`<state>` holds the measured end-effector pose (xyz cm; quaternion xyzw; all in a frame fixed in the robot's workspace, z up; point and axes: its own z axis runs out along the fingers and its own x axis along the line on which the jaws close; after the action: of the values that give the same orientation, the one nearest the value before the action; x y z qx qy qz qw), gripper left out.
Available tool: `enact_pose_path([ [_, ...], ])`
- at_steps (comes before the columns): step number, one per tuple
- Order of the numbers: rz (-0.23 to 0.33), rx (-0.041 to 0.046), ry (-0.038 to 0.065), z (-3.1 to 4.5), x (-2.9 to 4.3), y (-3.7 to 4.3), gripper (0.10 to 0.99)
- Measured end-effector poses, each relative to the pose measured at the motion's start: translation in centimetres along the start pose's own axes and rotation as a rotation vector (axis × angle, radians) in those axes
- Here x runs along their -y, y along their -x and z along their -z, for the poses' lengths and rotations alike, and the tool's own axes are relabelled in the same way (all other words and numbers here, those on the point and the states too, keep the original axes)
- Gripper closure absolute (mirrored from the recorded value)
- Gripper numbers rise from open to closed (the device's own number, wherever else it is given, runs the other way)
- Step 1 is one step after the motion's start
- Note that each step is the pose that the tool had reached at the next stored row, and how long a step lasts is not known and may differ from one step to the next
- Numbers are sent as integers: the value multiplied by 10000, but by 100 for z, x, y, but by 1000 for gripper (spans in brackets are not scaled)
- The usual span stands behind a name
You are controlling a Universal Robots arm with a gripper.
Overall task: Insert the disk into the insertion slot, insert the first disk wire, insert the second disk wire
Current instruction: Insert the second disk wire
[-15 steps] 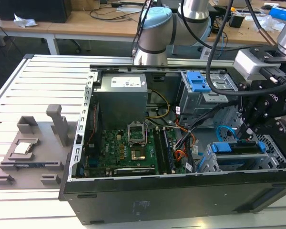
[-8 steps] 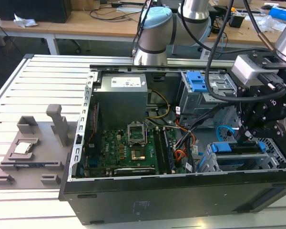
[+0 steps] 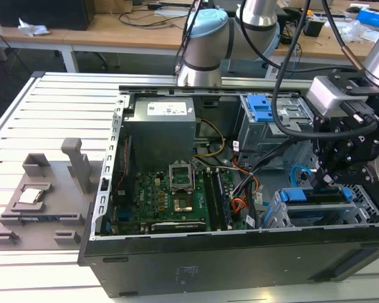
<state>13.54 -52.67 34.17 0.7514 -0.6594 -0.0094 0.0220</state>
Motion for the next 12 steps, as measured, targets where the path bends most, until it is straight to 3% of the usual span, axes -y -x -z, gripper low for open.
enact_pose_path([
  [8,11,223,-29,-19,-1,-28,980],
  [9,13,270,-36,15,-2,-25,980],
  [12,12,242,-31,159,-9,-27,980],
])
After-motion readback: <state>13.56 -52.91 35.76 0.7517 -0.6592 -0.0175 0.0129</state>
